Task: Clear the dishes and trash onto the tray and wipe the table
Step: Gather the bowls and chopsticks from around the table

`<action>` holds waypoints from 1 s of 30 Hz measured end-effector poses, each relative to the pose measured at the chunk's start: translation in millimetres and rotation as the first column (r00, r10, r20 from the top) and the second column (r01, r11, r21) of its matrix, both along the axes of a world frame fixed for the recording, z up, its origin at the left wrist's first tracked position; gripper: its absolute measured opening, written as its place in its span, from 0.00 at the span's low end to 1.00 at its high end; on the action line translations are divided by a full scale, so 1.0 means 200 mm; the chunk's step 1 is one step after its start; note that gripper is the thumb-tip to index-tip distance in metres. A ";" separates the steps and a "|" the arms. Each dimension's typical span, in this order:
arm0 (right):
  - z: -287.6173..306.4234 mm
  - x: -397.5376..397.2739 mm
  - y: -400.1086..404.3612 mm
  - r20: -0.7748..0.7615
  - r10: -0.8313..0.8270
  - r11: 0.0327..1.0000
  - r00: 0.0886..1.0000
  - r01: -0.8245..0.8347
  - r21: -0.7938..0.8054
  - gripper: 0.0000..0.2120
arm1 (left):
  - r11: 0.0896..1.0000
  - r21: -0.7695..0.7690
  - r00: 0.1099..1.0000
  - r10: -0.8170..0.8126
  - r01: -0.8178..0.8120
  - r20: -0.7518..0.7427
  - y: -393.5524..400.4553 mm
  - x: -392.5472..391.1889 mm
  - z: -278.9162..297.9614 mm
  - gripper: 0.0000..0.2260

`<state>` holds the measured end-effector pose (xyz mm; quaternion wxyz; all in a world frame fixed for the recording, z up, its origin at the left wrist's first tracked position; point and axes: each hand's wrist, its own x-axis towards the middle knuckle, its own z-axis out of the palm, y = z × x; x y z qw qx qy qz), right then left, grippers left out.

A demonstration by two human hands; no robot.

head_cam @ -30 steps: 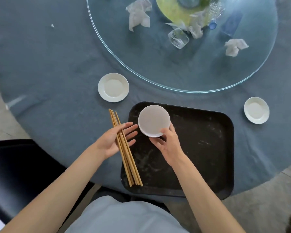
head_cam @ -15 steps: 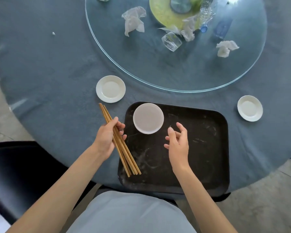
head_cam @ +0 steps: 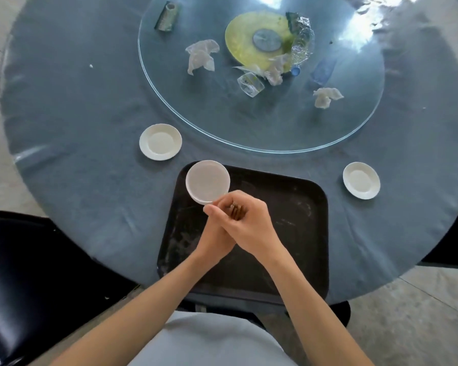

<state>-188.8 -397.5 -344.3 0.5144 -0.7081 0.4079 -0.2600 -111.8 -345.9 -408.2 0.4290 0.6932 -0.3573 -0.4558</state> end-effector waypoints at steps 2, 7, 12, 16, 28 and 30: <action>-0.09 0.00 0.03 -0.012 -0.097 0.995 0.995 0.097 0.004 0.14 | 0.991 -0.129 0.997 -0.030 0.038 0.070 0.03 -0.04 -0.01 0.12; -0.23 -0.03 0.03 -0.119 -0.167 0.984 0.979 0.172 0.038 0.28 | 0.967 -0.221 0.992 0.130 -0.126 0.003 0.01 -0.06 -0.10 0.13; -0.16 -0.11 -0.13 -0.137 -0.145 0.987 0.980 0.133 -0.093 0.20 | 0.978 -0.206 0.977 -0.078 0.036 -0.200 -0.10 -0.12 -0.05 0.12; -0.18 -0.22 -0.25 -0.109 0.035 0.985 0.993 -0.015 0.173 0.04 | 0.994 0.047 0.948 -0.080 0.099 -0.308 -0.14 -0.14 -0.04 0.08; -0.69 -0.16 -0.36 -0.488 0.093 0.880 0.868 0.157 0.449 0.15 | 0.881 0.473 0.996 -0.047 0.009 0.069 -0.10 -0.17 -0.29 0.12; -0.73 -0.14 -0.36 -0.493 0.106 0.874 0.863 0.156 0.461 0.15 | 0.877 0.480 0.976 -0.089 -0.018 0.200 -0.09 -0.16 -0.29 0.14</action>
